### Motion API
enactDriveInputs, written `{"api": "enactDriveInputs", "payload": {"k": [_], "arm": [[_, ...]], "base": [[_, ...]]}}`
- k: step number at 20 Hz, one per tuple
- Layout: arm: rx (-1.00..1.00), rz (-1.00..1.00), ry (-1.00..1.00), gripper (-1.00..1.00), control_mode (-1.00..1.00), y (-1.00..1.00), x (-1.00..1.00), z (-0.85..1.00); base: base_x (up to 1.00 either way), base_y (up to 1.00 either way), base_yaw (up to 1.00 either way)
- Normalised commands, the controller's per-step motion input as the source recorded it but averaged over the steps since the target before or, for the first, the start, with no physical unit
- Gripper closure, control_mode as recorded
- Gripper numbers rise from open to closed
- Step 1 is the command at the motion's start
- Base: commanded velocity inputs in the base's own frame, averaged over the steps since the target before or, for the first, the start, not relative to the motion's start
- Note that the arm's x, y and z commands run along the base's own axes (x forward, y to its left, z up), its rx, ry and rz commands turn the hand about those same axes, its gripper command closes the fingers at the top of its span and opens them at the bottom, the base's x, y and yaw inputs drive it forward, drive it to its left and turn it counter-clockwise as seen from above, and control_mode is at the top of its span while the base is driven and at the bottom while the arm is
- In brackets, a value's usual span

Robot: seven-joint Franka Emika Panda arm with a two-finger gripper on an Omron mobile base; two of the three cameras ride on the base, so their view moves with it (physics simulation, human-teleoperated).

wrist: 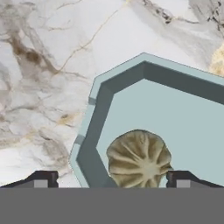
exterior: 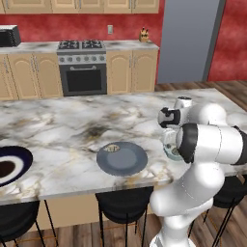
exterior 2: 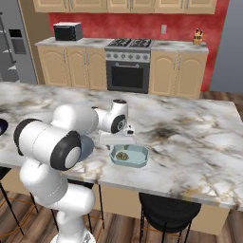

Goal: Place two dumplings into each of the tupperware containers and then place the containers in the fridge.

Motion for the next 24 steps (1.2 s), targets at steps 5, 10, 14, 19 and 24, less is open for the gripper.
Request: {"api": "enactDriveInputs", "payload": {"k": [5, 10, 14, 19, 24], "arm": [[0.0, 0.12, 0.0, -1.0, -1.0, 0.8, 0.0, 0.43], [-0.01, 0.26, 0.0, -1.0, -1.0, 0.99, 0.08, 0.1], [-0.03, 0.44, 0.03, -1.0, -1.0, 1.0, 0.24, 0.0], [-0.02, 0.48, 0.05, -1.0, -1.0, 0.89, 0.05, 0.0], [0.09, 0.45, -0.01, -1.0, -1.0, 0.48, 0.16, 0.0]], "base": [[0.0, 0.0, 0.0], [0.0, 0.0, 0.0], [0.0, 0.0, 0.0], [0.0, 0.0, 0.0], [0.0, 0.0, 0.0]]}}
